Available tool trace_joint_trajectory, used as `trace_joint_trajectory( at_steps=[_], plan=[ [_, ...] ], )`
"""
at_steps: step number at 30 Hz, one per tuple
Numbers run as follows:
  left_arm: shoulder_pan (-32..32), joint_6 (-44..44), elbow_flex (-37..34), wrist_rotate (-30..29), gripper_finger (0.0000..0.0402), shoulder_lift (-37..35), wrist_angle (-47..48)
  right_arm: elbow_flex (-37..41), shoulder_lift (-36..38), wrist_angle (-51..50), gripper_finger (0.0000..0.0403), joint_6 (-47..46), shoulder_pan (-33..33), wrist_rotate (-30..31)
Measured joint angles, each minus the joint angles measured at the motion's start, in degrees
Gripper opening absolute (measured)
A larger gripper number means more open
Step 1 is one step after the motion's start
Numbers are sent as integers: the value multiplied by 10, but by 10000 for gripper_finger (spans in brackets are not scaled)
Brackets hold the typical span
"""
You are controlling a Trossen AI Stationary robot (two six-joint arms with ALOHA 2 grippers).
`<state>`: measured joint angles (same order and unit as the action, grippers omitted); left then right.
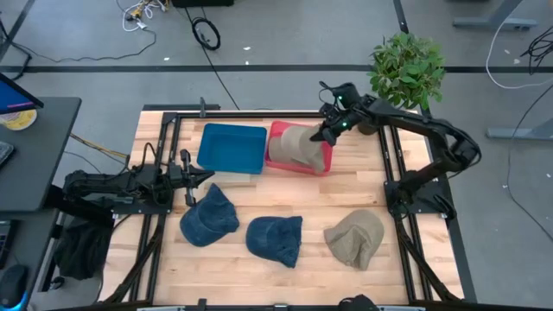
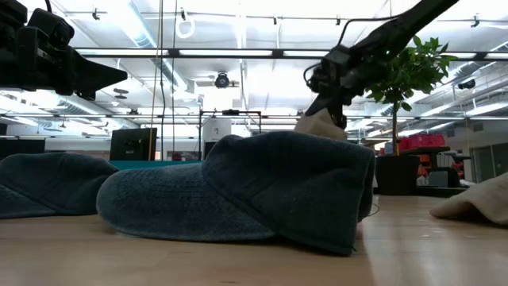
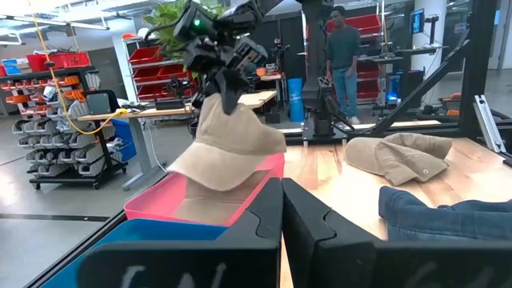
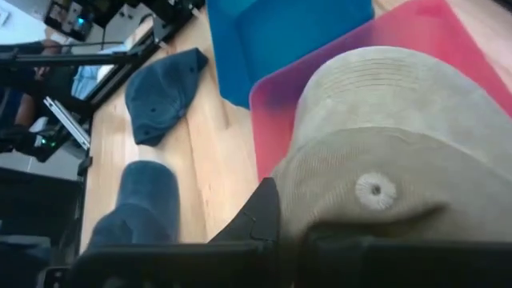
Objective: Pick & Place hat
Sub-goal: Put the left brown cap into the red bin
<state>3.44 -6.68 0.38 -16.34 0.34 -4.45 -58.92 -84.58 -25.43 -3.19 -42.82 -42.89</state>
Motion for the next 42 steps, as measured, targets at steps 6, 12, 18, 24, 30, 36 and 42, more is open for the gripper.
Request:
trace_joint_trajectory(
  at_steps=[6,12,18,24,30,36,42],
  plan=[
    [0,0,0,0,3,0,0,0,-44,28,6,13,4,-2],
    [0,0,0,0,3,0,0,0,-91,47,6,40,20,48],
    [0,0,0,0,3,0,0,0,-110,36,7,56,17,128],
    [0,0,0,0,3,0,0,-19,-110,35,7,67,5,152],
    [0,0,0,0,3,0,0,-26,-112,19,7,84,13,146],
    [0,0,0,0,3,0,0,-26,-145,-22,7,83,37,149],
    [0,0,0,0,3,0,0,-26,-164,-6,18,27,46,149]
  ],
)
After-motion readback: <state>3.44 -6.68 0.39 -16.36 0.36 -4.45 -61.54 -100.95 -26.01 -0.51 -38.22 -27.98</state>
